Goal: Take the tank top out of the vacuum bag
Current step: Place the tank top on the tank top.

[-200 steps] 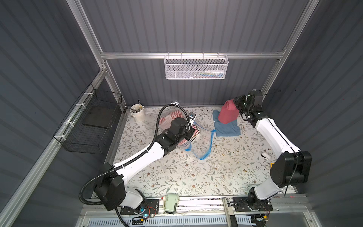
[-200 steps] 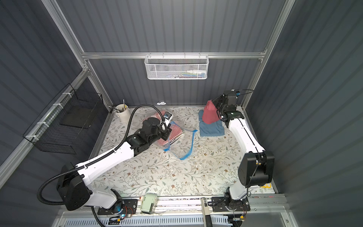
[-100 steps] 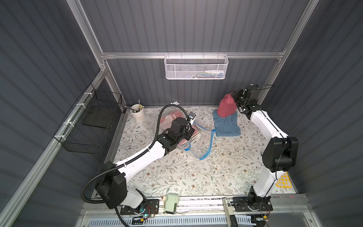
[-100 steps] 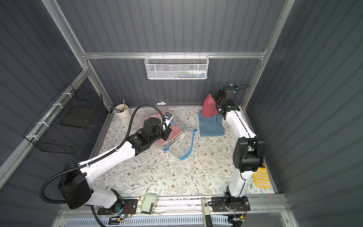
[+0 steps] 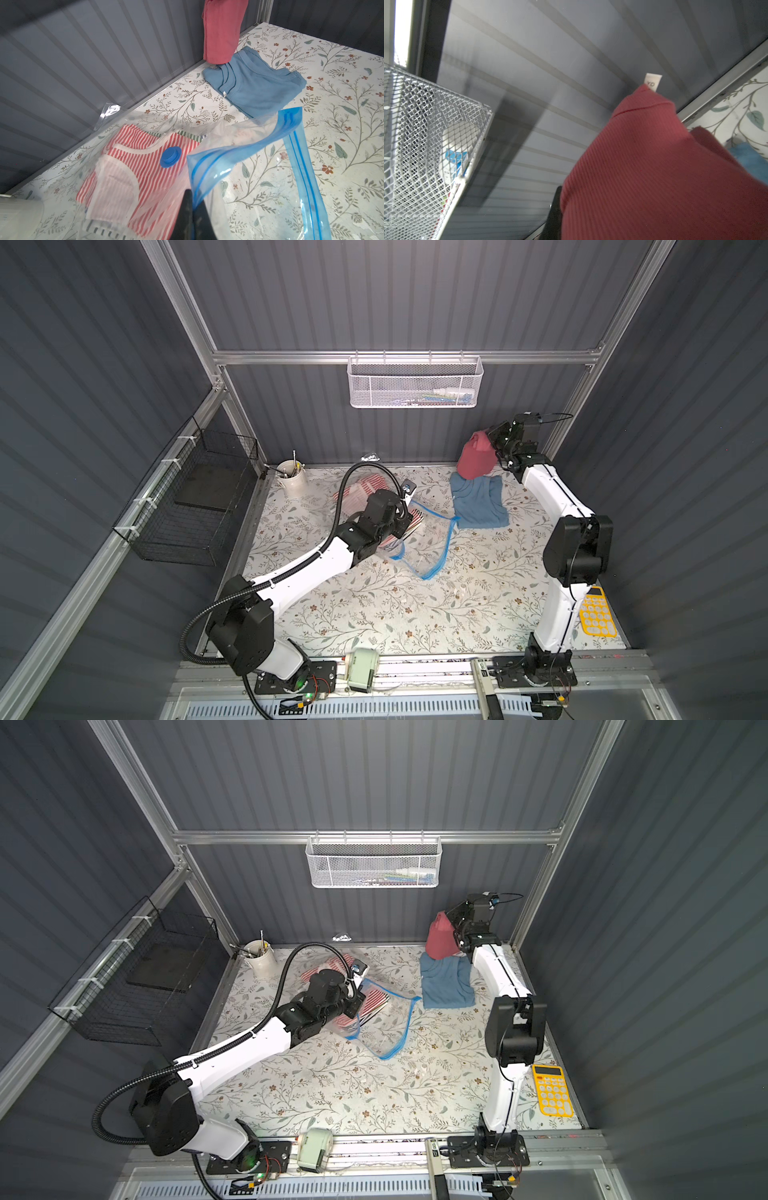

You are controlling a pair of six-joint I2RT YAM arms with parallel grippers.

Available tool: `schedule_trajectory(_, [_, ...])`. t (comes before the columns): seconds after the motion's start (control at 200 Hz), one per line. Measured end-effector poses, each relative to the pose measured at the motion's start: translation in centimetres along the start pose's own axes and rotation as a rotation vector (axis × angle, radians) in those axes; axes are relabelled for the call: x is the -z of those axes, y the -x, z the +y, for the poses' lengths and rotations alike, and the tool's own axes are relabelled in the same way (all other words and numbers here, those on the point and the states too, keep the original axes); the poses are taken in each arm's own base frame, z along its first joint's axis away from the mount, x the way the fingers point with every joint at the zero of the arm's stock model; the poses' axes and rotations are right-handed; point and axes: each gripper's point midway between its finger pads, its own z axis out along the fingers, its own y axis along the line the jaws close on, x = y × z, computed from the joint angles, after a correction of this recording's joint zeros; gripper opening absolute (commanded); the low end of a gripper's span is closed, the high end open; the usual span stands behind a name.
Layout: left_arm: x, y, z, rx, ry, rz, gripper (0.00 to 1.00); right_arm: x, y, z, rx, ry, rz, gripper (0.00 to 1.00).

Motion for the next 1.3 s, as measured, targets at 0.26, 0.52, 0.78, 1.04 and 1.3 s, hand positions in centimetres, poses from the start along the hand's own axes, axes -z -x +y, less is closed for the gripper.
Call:
schedule_trajectory(0.26, [-0.2,-0.2,-0.1,-0.001,-0.001,0.005,0.0,-0.5,-0.3,-1.0,-0.025,-0.006,0.0,0.0])
schedule_trajectory(0.52, [-0.2,-0.2,0.1,0.001,0.002,0.006,0.0,-1.0,-2.3,-3.8,-0.049,-0.043,0.024,0.0])
schedule_trajectory(0.78, [-0.2,-0.2,0.1,0.001,0.001,0.006,0.0,0.1,-4.1,-6.4,-0.068,-0.095,0.056,0.0])
schedule_trajectory(1.04, [-0.2,-0.2,0.0,0.001,-0.002,0.006,0.0,2.2,-4.2,-6.4,-0.095,-0.08,0.045,0.0])
schedule_trajectory(1.3, [-0.2,-0.2,0.0,0.001,-0.006,0.005,0.0,3.8,-5.9,-8.8,-0.125,-0.117,0.067,0.0])
